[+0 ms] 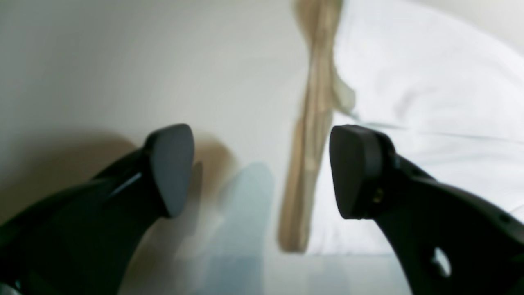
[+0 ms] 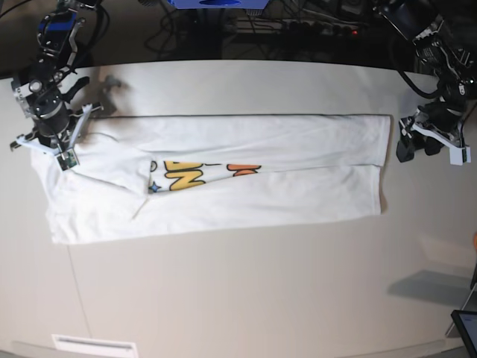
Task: Fold the T-shirt properly
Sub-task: 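Move both grippers outward to the band's two short ends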
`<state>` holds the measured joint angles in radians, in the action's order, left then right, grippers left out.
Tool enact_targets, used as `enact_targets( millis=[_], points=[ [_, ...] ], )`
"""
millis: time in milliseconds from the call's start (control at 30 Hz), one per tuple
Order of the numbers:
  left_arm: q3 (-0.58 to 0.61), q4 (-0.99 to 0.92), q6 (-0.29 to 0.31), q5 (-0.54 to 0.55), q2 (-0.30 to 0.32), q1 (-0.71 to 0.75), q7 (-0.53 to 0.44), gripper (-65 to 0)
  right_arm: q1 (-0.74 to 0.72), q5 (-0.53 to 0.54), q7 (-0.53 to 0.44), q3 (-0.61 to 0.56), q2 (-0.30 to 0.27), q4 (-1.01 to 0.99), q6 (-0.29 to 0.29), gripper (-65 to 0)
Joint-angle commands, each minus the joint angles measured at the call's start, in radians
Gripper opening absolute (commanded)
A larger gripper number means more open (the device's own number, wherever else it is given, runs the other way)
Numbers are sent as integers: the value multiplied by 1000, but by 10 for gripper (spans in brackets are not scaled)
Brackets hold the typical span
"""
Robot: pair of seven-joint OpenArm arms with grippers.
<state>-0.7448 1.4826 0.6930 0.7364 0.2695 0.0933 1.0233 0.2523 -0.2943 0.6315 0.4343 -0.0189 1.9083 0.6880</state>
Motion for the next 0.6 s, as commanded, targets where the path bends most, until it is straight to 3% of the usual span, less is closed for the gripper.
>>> enact_targets(
  millis=[0, 367, 567],
  points=[
    [-9, 14, 5, 27, 23, 1, -18, -144, -9, 4, -14, 2, -8, 17, -8, -634],
    [8, 3, 5, 38, 14, -39, -14, -144, -12, 4, -12, 2, -8, 13, -8, -634],
    [69, -96, 5, 36, 1, -88, -16, -151, -14, 4, -12, 1, -8, 13, -8, -634]
  ],
)
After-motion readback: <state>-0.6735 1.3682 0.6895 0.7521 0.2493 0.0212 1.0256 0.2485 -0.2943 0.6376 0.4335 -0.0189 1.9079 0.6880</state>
